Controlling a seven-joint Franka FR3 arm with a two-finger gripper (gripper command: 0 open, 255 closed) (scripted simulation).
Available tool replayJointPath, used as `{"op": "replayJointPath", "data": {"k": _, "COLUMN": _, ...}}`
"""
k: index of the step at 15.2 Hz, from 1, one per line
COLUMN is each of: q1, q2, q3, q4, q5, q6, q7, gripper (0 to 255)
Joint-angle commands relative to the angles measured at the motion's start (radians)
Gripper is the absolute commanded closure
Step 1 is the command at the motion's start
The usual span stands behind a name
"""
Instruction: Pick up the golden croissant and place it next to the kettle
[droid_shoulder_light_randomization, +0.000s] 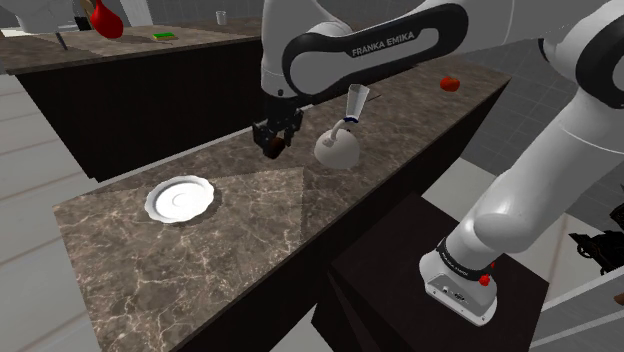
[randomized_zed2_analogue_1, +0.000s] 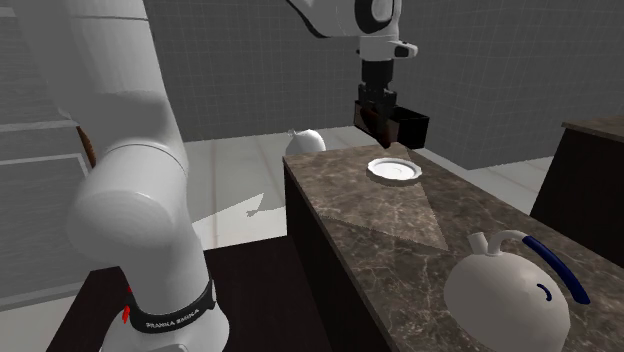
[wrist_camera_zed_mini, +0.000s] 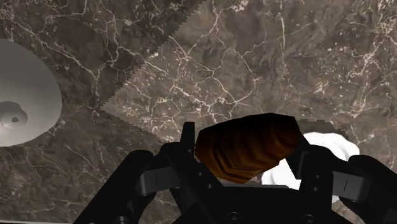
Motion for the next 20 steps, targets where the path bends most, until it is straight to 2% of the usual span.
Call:
{"op": "replayJointPath", "data": {"k": 1, "q1": -0.022, "q2": -0.033, "q3": -0.023, "q4": -0.030, "q5": 0.019, "q6": 0.002, "q7": -0.056, "gripper": 255}}
{"op": "replayJointPath", "data": {"k": 12, "q1": -0.133, "q2": -0.136, "q3": -0.177, "q4": -0.146, "q5": 0.062, "q6": 0.016, "q7": -0.343, "gripper": 255}}
{"op": "replayJointPath", "data": {"k": 20, "q1": -0.133, "q2": -0.096, "q3": -0.171, "q4": -0.216, "q5": 0.053, "q6": 0.124, "q7": -0.336, "gripper": 255}}
